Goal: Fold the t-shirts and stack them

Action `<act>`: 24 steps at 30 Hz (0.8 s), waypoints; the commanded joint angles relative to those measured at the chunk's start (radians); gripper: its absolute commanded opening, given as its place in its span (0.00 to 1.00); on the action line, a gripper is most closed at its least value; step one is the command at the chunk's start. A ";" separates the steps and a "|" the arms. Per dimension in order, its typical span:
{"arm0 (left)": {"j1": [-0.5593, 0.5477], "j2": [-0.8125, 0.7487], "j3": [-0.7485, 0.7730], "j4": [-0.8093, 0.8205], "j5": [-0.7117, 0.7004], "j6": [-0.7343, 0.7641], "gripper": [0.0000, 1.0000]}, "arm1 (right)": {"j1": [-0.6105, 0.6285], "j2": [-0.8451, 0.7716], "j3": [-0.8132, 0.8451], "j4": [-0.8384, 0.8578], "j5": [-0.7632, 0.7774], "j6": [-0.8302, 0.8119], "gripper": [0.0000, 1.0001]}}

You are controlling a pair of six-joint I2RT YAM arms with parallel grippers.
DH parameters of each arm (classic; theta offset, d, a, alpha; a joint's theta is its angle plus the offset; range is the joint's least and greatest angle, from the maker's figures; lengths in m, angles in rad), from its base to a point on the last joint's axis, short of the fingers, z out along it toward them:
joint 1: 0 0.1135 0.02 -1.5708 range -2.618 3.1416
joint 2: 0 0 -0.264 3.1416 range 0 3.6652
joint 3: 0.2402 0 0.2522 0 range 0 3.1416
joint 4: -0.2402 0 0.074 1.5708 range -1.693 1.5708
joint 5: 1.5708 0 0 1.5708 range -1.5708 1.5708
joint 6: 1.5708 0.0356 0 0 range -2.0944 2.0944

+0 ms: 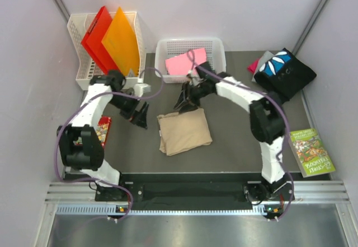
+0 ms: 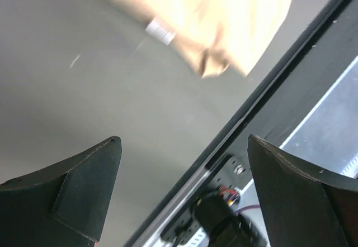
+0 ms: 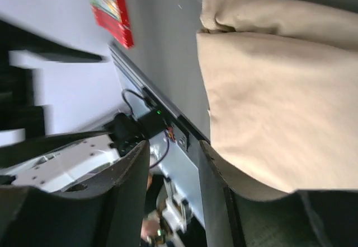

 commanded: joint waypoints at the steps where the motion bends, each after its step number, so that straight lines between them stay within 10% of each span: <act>1: -0.148 0.121 0.008 0.187 0.014 -0.175 0.99 | -0.125 -0.294 -0.087 -0.038 0.036 -0.068 0.41; 18: -0.179 0.431 0.154 0.371 0.077 -0.348 0.98 | -0.185 -0.482 -0.362 -0.108 0.121 -0.143 0.26; 24: -0.185 0.425 0.120 0.368 0.097 -0.341 0.79 | -0.185 -0.439 -0.328 -0.111 0.119 -0.143 0.25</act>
